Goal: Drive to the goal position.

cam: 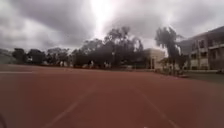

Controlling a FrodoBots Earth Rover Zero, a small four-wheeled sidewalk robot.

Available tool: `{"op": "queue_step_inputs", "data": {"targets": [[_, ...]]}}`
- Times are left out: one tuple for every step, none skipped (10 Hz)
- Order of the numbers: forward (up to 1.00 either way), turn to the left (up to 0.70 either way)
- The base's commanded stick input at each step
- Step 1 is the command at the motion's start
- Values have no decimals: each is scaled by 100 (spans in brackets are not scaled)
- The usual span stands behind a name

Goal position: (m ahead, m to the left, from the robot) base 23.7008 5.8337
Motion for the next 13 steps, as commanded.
{"op": "queue_step_inputs", "data": {"targets": [[70, 0], [70, 0], [70, 0], [70, 0], [70, 0], [70, 0], [70, 0], [70, 0], [70, 0], [70, 0], [70, 0], [70, 0], [70, 5]]}}
